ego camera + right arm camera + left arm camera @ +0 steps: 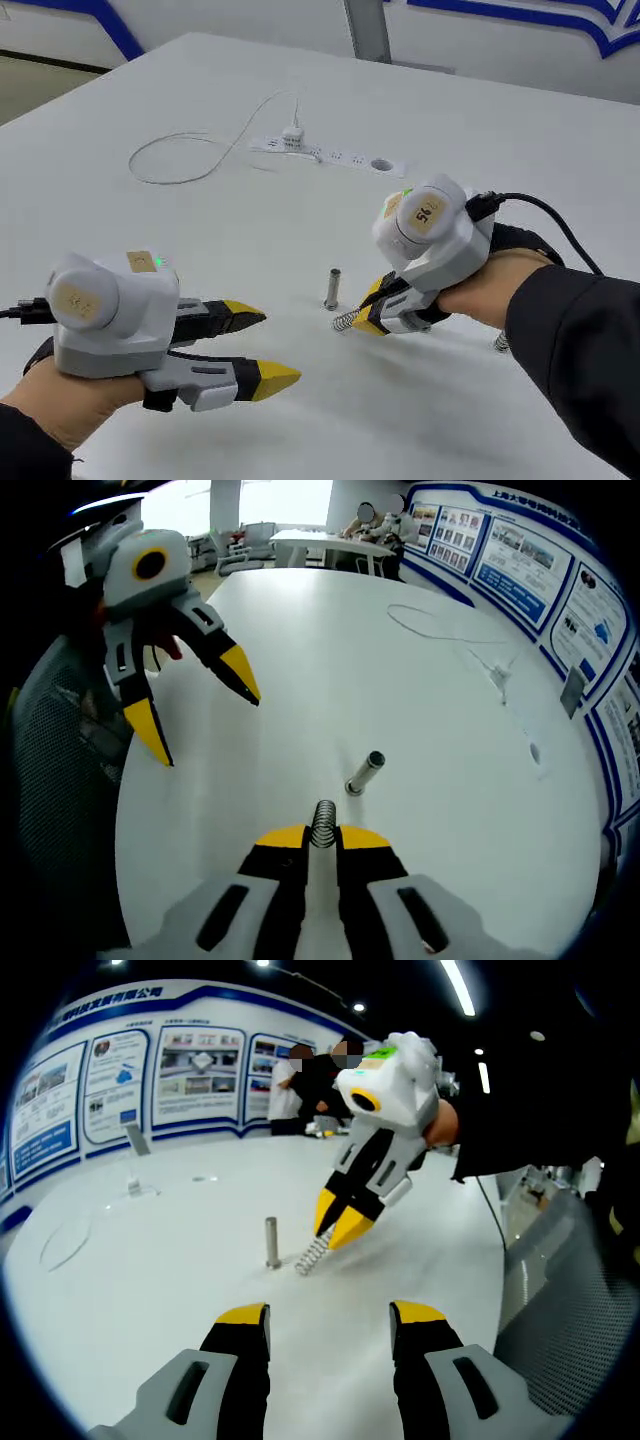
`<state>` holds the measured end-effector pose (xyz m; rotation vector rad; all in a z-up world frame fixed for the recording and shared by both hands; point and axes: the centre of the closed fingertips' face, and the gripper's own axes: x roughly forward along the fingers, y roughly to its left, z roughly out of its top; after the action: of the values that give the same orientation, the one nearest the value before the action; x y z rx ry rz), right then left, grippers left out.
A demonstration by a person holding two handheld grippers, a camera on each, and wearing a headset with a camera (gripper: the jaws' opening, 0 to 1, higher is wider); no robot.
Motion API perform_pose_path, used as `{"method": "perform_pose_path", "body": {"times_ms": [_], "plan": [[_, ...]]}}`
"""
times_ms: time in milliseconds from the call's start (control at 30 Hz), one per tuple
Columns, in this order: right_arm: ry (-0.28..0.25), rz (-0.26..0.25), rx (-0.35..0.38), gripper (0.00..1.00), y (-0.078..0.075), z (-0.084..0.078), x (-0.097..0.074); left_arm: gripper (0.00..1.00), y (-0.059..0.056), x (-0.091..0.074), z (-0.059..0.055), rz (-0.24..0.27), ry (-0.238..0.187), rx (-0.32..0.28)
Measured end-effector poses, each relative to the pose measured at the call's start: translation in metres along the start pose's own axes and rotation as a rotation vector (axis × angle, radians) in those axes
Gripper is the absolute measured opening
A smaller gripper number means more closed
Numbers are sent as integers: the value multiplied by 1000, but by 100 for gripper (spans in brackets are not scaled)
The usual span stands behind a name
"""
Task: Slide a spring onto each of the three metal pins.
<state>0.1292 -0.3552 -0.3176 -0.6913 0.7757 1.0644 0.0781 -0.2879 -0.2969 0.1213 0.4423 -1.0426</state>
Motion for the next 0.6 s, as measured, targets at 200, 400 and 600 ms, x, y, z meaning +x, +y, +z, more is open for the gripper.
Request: {"method": "perform_pose_path", "body": {"times_ms": [200, 400, 600], "plan": [[6, 4, -7, 12, 1, 1, -3, 49, 1, 0, 0, 0, -3, -1], [11, 5, -15, 12, 1, 2, -5, 49, 1, 0, 0, 1, -6, -2], [9, 5, -18, 12, 2, 6, -7, 49, 2, 0, 1, 1, -8, -2]]}}
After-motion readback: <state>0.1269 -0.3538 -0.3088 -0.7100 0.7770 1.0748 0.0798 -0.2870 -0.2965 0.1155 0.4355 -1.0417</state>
